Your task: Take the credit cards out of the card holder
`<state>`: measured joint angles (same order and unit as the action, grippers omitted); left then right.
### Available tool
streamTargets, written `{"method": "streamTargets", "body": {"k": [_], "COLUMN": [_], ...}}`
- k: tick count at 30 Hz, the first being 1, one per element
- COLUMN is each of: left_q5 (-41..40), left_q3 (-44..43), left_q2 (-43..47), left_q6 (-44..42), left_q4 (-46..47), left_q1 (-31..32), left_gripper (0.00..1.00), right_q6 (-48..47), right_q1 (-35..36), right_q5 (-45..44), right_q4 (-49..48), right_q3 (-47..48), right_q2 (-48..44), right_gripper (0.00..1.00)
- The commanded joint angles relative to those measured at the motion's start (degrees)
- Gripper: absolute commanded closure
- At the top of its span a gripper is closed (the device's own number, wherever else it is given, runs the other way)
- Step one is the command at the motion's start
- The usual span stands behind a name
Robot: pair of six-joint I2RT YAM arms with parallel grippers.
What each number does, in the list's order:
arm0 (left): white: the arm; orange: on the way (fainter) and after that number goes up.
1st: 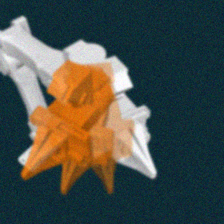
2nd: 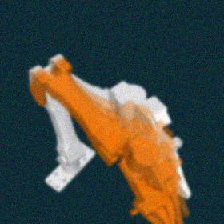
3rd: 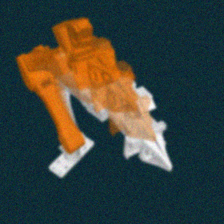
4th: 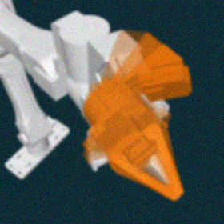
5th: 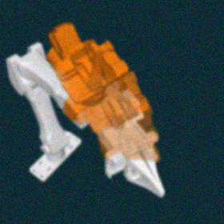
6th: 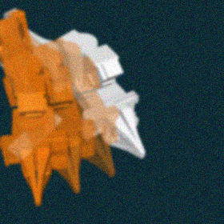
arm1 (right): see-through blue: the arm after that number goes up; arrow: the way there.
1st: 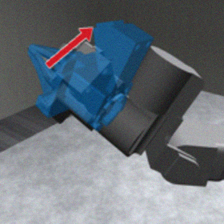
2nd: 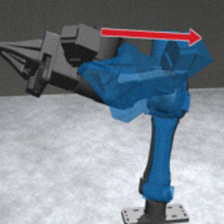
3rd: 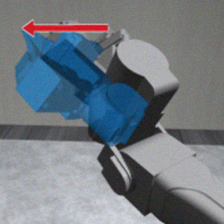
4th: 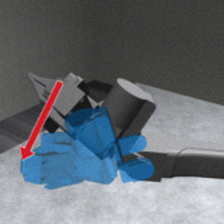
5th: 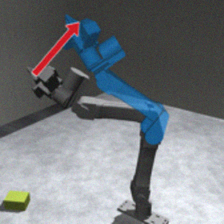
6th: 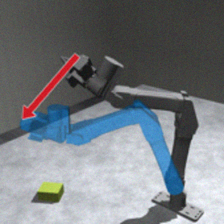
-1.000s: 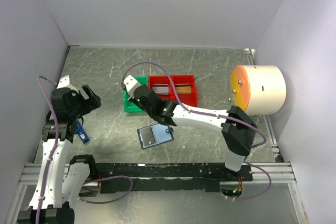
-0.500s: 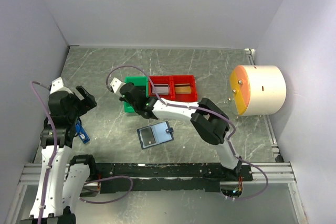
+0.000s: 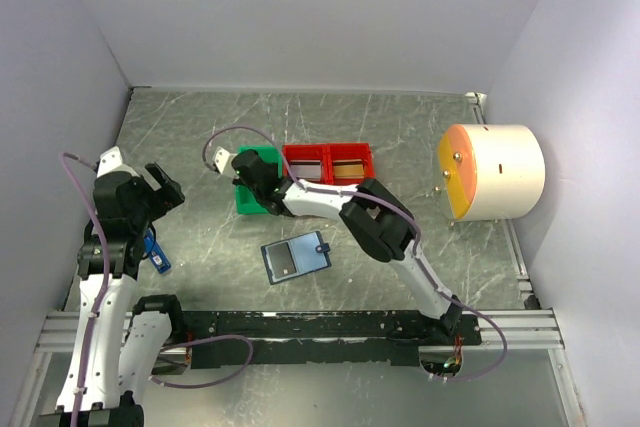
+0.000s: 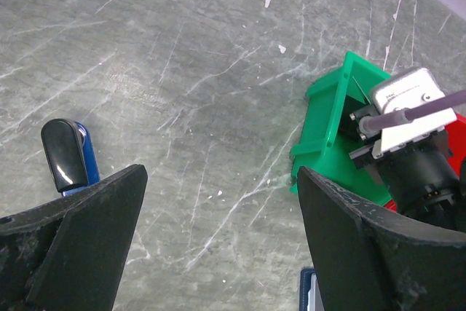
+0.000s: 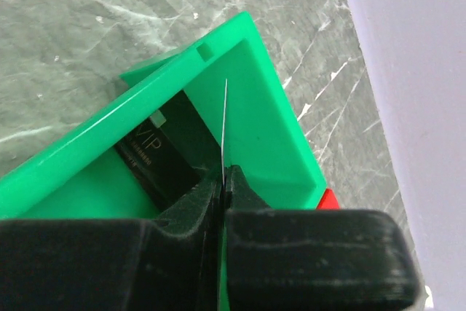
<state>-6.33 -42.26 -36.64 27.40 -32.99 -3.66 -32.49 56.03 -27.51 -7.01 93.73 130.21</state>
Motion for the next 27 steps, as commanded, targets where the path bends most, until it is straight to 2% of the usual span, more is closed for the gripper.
{"method": "streamTargets", "body": {"k": [1, 13, 27], "left_q5": [0.4, 1.74, 3.91], "left_q3": [0.02, 0.09, 0.27], "left_q2": [-0.48, -0.86, -1.76], "left_q6": [-0.85, -1.35, -1.99], "left_q4": [0.15, 0.65, 1.25], "left_q1": [-0.38, -0.47, -1.09], "left_gripper": [0.04, 0.05, 0.05], "right_q6": [-4.21, -5.37, 4.54], "right_q1": [-0.4, -1.01, -2.8], "right_q5": [-0.01, -0.74, 5.73], "right_q4": [-2.25, 0.1, 4.69], "right_q3": [3.98, 10.63, 9.24], "right_q2": [3.64, 9.46, 5.74], "right_gripper": [1.0, 1.0, 0.67]}}
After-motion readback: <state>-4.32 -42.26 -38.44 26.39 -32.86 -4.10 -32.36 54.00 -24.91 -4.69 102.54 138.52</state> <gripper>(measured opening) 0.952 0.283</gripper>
